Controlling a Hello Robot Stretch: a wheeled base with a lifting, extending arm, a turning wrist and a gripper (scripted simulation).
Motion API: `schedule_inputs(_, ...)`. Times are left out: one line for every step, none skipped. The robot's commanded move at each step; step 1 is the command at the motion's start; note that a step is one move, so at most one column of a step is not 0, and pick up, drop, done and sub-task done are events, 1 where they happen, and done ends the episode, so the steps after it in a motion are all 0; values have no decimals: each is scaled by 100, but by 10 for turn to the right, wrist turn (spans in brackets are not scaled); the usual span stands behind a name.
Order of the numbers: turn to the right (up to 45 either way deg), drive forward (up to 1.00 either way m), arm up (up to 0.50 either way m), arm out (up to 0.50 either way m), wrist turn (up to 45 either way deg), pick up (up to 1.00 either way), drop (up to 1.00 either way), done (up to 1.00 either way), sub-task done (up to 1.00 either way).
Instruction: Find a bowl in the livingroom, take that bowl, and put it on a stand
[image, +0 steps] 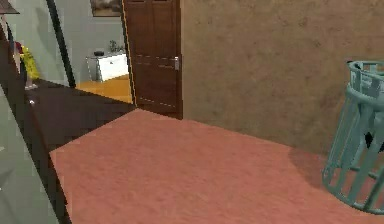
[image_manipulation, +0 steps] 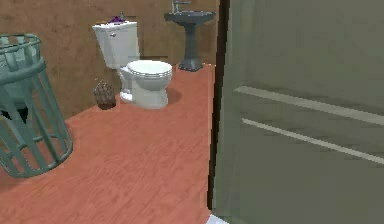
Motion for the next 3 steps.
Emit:
schedule_inputs(0,65,0,0,0,0,0,0,0)
schedule_inputs(-240,0,0,0,0,0,0,0,0)
schedule_inputs(0,100,0,0,0,0,0,0,0)
